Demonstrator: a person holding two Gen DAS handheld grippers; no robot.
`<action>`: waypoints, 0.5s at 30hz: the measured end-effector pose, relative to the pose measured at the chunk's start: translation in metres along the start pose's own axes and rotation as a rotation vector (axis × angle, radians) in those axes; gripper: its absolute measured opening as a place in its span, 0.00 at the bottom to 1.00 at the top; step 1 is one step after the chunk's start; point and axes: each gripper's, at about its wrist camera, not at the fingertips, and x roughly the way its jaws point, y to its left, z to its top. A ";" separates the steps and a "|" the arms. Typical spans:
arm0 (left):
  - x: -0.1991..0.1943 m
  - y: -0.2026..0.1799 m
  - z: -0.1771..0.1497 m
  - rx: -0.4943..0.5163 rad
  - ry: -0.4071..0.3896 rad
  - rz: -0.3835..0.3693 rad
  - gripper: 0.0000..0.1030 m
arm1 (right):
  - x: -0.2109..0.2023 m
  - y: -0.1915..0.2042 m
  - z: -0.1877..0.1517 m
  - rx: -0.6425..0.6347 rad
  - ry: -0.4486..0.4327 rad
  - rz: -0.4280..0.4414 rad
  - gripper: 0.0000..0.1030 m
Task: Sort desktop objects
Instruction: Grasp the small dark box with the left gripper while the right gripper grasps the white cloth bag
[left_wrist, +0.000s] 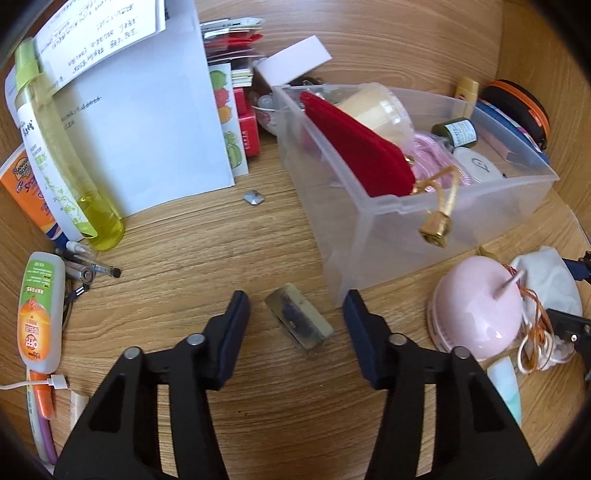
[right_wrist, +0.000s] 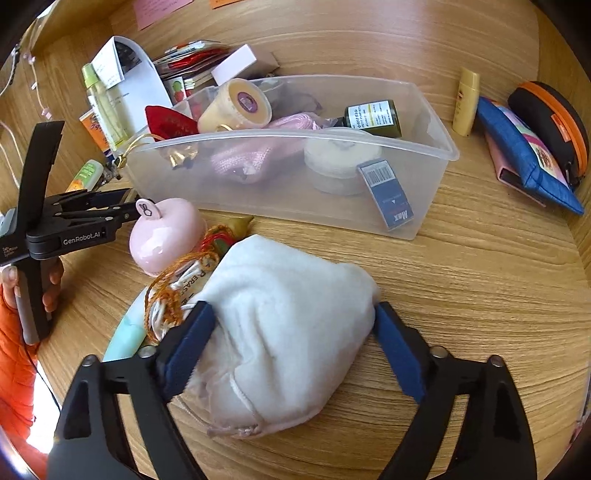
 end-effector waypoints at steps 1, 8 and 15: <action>0.000 0.000 0.000 0.001 0.000 -0.003 0.47 | -0.001 0.000 -0.001 -0.003 -0.002 0.005 0.74; -0.005 0.007 -0.004 -0.009 0.003 -0.035 0.35 | -0.010 -0.010 -0.006 0.022 -0.013 0.037 0.54; -0.004 0.012 -0.007 -0.066 0.002 -0.017 0.31 | -0.017 -0.014 -0.009 0.043 -0.036 0.049 0.40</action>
